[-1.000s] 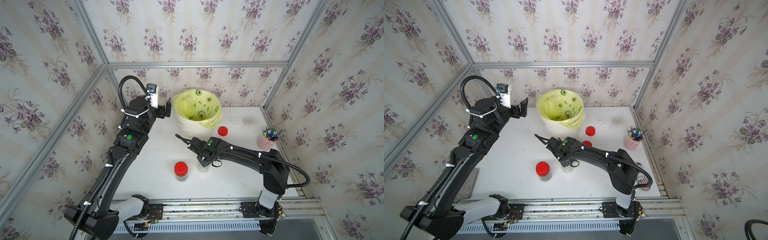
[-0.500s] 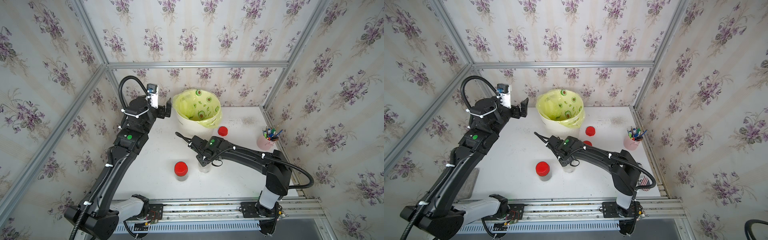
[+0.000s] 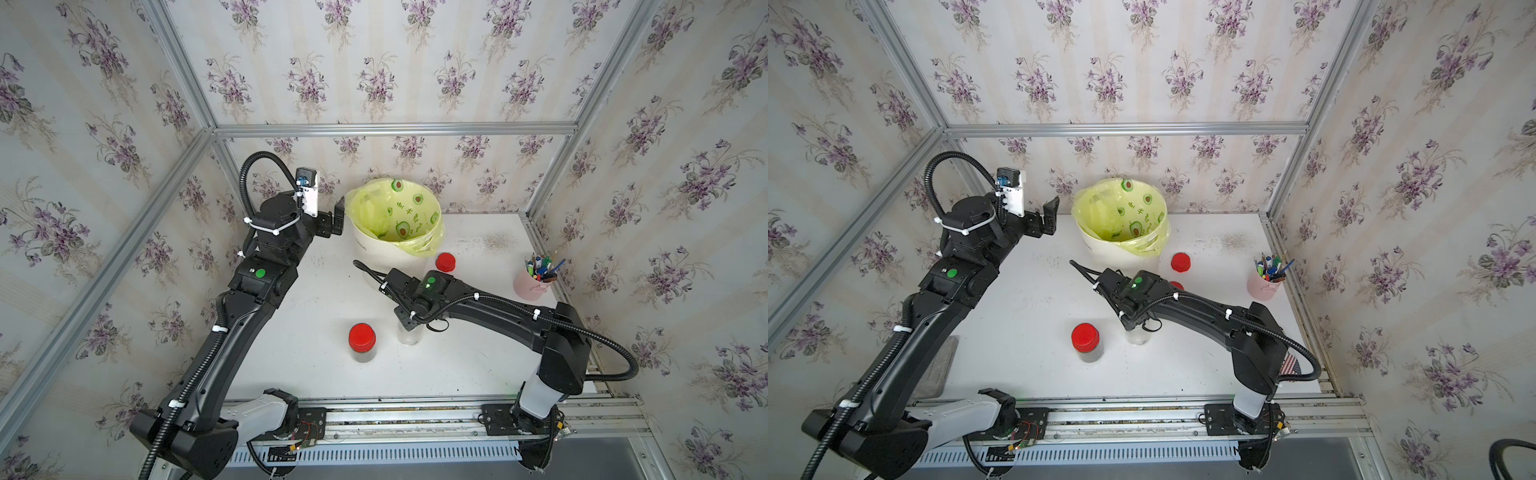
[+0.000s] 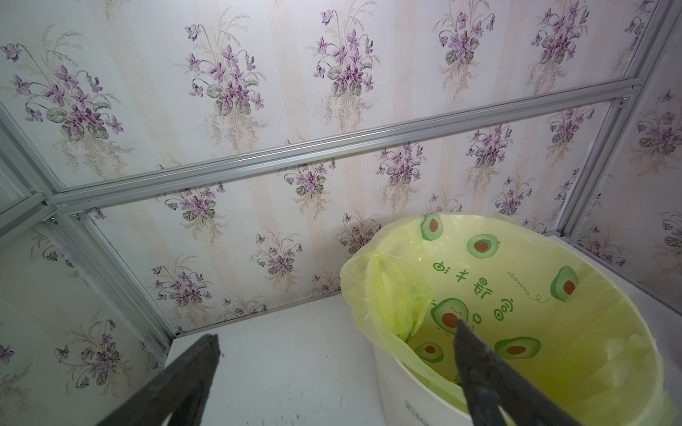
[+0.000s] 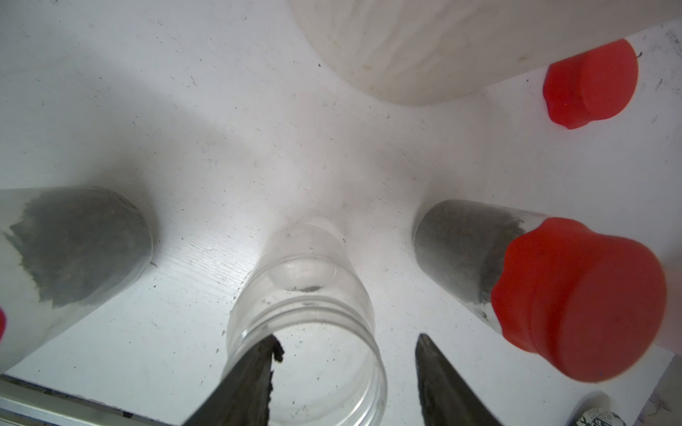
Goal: Empty moldy tea leaves from jars
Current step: Place the jar at the center of the board, then pick up the jar from the center of the board.
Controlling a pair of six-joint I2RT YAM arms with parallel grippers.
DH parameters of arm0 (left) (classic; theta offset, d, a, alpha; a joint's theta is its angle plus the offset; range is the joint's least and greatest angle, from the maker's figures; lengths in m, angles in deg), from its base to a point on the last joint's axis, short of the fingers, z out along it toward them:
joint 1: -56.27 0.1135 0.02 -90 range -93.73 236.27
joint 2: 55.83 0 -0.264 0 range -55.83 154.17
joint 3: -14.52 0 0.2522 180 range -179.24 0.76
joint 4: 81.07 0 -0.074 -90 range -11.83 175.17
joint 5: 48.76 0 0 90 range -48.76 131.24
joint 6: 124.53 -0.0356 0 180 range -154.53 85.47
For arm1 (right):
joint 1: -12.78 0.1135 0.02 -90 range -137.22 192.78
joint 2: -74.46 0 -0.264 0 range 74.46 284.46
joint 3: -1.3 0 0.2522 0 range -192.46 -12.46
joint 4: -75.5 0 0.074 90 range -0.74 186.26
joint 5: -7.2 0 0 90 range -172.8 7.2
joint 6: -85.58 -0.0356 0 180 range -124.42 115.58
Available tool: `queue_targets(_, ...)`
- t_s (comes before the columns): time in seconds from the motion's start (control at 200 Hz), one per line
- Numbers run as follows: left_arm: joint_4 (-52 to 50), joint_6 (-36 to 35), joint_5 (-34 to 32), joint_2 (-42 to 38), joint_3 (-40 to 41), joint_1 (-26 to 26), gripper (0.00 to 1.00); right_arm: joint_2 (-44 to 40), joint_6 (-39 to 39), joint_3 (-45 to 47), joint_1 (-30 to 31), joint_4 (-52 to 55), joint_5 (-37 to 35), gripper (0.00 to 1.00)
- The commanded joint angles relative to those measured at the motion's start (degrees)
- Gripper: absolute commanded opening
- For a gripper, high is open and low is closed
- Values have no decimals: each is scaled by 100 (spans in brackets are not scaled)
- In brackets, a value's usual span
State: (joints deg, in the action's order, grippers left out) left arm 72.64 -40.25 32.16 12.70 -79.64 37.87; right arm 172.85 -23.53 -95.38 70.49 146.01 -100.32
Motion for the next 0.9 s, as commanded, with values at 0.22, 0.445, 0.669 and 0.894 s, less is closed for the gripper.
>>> queue_targets(0.22, 101, 97, 53, 11, -2, 4, 100, -248, -46, -121, -42, 214, -186, 63)
queue_targets(0.445, 103, 103, 93, -7, -2, 5, 100, -725, 73, -111, -264, 57, 134, 65)
queue_targets(0.669, 107, 99, 148, -24, -2, 4, 100, -1483, 234, 319, -937, -216, 511, 80)
queue_targets(0.894, 104, 106, 225, -16, -11, 7, 100, -1920, 427, 929, -1804, -600, 885, 87)
